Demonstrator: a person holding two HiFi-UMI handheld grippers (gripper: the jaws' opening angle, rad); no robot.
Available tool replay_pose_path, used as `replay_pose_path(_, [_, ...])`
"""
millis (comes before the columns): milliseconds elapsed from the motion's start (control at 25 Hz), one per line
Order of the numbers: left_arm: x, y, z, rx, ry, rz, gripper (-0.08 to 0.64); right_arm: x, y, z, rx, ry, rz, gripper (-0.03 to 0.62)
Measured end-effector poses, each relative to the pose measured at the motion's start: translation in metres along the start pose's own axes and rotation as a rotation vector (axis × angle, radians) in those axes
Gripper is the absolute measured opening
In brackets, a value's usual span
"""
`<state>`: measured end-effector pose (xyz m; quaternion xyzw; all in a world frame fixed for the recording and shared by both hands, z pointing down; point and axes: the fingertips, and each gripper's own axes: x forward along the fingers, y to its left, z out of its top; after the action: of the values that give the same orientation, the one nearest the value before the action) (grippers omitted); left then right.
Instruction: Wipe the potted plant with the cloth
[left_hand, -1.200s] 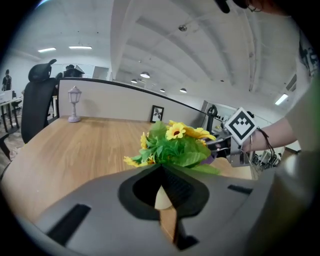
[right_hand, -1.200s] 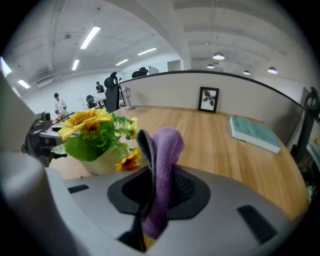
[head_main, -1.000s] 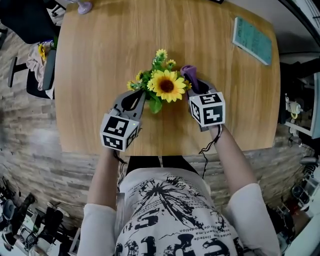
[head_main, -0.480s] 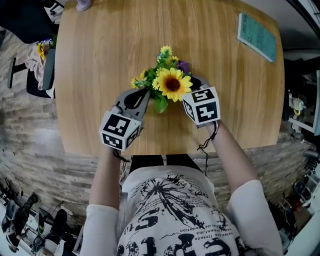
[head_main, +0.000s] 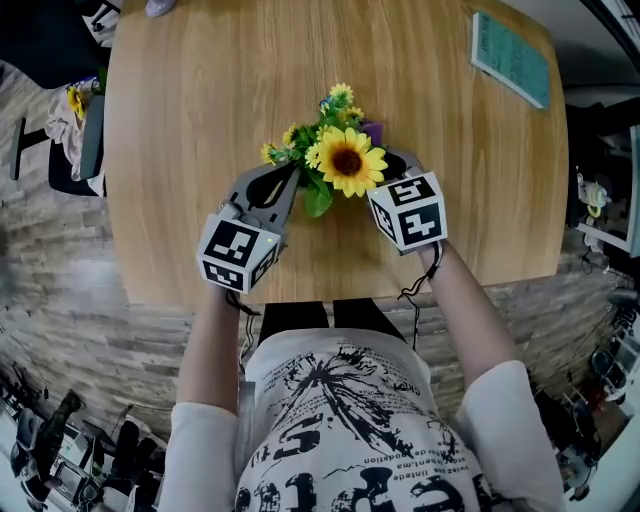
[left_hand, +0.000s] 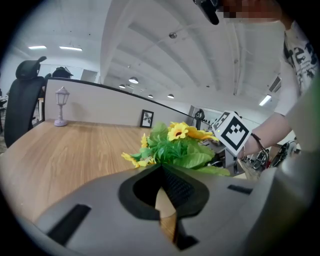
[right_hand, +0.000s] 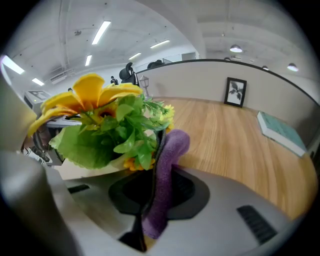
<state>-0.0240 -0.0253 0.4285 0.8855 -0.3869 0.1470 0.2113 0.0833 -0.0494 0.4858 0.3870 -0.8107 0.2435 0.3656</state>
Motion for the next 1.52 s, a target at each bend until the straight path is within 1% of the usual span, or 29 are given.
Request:
replay_pose_path(120, [0.000,0.000,-0.001,0.004,-0.011,-0.006,0.002,-0.003,0.003,-0.006,0.022,-0.001,-0.005,0.074])
replay_pose_path(280, [0.000,-0.001,0.000,0.033,-0.021,-0.013,0.002,-0.012,0.009,-0.015,0.058,0.000,-0.011,0.074])
replay_pose_path(680, [0.000,0.000,0.000,0.028,-0.034,-0.045,0.002,-0.025,0.033,-0.035,0.135,0.004,-0.033,0.074])
replay_pose_path(800, [0.001,-0.001,-0.001,0.028,-0.031,-0.066,0.002,-0.027,0.042,-0.041,0.185,0.027,-0.032,0.075])
replay_pose_path(920, [0.000,0.000,-0.001,0.042,-0.034,-0.078,0.002,-0.026,0.052,-0.042,0.246,0.078,0.009,0.074])
replay_pose_path(1000, [0.000,0.001,-0.001,0.051,-0.034,-0.081,0.002,-0.025,0.058,-0.042,0.265,0.117,0.037,0.075])
replay_pose_path(1120, [0.001,0.000,-0.001,0.056,-0.036,-0.094,0.002,-0.025,0.067,-0.043,0.269,0.152,0.061,0.075])
replay_pose_path(1320, [0.001,-0.003,0.000,0.047,-0.046,-0.121,0.002,-0.024,0.090,-0.044,0.283,0.163,0.109,0.075])
replay_pose_path(1520, [-0.003,-0.004,0.001,0.041,-0.059,-0.145,0.002,-0.019,0.116,-0.038,0.242,0.192,0.166,0.075])
